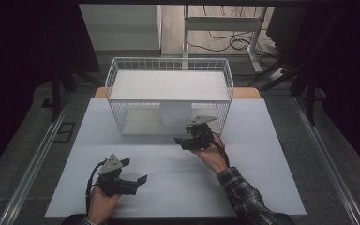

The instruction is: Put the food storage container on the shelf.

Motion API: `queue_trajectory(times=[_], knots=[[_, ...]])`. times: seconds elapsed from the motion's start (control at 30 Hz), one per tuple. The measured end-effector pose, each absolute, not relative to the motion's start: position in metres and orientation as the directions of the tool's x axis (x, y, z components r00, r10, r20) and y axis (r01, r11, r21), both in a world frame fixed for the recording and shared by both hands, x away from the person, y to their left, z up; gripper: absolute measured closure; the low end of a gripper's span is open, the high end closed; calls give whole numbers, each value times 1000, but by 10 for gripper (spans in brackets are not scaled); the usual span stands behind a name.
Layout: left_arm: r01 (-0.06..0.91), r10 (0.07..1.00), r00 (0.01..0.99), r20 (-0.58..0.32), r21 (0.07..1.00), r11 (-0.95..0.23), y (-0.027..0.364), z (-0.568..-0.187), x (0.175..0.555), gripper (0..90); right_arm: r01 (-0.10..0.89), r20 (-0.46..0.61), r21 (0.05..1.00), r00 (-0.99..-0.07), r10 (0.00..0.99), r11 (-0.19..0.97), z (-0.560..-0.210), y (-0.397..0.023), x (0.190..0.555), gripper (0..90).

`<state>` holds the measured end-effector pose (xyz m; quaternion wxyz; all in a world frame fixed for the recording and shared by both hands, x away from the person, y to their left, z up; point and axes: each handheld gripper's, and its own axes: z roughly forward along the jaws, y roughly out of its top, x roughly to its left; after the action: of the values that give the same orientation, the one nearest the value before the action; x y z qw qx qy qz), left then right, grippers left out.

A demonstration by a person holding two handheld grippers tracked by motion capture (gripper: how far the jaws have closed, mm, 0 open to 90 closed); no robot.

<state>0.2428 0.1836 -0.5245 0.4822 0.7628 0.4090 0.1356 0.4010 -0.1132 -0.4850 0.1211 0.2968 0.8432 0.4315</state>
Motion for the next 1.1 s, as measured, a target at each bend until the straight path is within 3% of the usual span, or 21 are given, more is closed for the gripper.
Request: queue_trajectory(times=[0.6,1.1], knots=[[484,762,629,-155,845,-227,183,-522,241,30,372,36,815,-797,602,445,-473,-166,352,47],[470,796,601,-77,839,-274,190,-516,232,31,389,41,847,-727,686,362,-472,-225,316,34]])
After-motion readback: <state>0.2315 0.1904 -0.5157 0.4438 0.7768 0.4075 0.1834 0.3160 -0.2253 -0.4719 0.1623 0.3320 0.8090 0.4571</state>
